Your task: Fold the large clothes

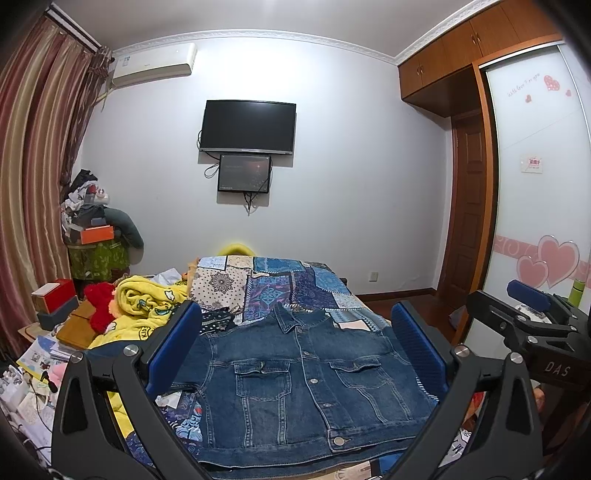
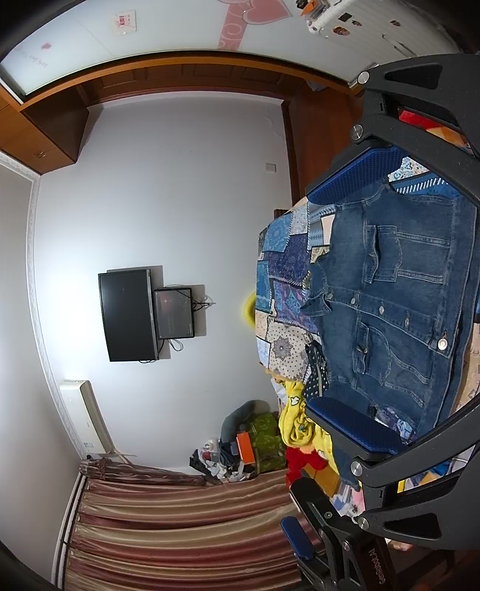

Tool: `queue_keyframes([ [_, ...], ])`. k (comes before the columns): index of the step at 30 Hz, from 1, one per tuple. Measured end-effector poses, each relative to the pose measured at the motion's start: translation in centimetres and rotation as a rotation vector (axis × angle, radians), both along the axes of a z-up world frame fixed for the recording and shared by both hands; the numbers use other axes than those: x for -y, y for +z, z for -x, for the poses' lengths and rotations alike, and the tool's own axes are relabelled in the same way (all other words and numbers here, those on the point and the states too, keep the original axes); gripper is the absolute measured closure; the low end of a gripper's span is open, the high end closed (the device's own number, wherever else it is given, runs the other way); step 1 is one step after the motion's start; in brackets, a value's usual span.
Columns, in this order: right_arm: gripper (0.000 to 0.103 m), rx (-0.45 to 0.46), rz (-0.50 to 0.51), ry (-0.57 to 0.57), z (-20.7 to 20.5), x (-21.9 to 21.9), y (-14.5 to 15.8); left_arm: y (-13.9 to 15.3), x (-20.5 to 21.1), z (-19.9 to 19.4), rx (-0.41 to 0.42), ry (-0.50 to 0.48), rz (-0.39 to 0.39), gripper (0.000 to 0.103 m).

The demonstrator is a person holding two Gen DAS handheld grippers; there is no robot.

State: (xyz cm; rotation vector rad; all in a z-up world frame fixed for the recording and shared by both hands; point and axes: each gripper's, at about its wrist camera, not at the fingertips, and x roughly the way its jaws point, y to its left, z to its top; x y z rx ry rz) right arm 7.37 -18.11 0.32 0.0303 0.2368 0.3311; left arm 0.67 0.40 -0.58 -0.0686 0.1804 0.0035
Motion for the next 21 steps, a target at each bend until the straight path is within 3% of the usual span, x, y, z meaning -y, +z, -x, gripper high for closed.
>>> queue_keyframes([
  [21, 0.0, 0.001, -0.001, 0.001, -0.01, -0.1, 0.47, 0.08, 0.07, 0.14, -0.001, 0.001, 0.003, 0.0],
])
